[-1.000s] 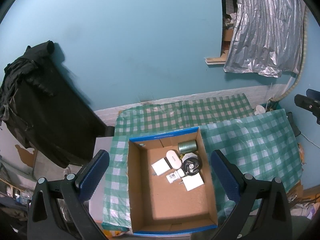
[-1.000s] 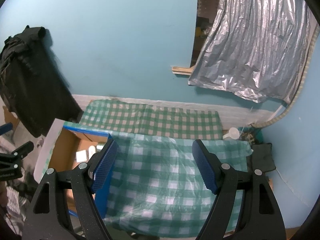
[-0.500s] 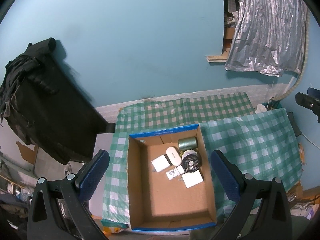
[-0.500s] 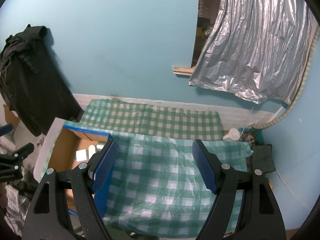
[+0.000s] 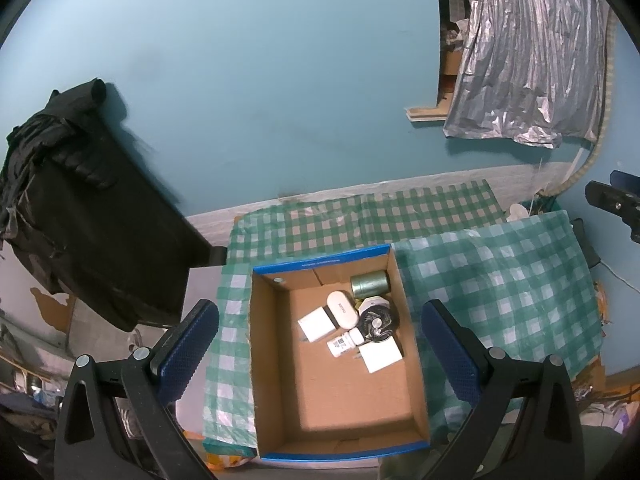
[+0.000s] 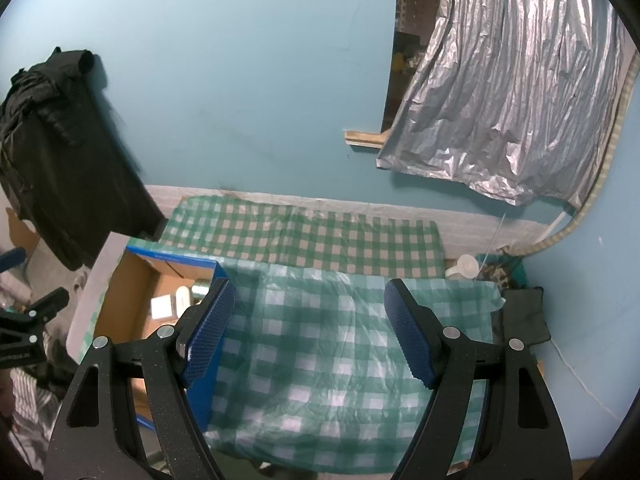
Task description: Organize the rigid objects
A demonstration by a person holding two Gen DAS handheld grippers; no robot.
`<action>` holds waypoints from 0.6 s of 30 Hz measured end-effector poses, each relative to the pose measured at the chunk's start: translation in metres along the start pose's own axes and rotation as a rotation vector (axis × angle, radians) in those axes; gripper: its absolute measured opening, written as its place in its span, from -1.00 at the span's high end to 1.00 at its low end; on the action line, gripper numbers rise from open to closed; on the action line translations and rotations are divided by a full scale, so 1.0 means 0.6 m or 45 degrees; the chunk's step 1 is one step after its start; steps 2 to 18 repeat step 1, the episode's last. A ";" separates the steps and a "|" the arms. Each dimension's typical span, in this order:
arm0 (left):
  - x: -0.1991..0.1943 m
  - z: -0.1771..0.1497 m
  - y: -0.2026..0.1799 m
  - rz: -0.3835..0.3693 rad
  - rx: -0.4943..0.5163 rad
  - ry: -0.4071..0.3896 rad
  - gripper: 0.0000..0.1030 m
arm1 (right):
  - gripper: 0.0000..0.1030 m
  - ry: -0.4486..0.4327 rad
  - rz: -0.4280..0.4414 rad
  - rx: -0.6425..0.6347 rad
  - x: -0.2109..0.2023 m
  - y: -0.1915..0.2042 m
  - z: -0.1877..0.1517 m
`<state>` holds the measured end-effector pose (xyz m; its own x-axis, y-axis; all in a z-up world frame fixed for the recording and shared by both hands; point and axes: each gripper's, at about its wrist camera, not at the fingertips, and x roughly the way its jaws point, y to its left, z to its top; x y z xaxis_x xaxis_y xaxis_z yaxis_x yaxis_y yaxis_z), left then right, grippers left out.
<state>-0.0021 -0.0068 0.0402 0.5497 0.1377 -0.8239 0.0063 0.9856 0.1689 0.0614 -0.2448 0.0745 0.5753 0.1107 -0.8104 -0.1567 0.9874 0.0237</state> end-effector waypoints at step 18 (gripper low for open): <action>0.000 0.000 0.000 0.001 -0.003 0.004 -0.98 | -0.49 0.001 0.001 0.000 0.000 0.000 0.000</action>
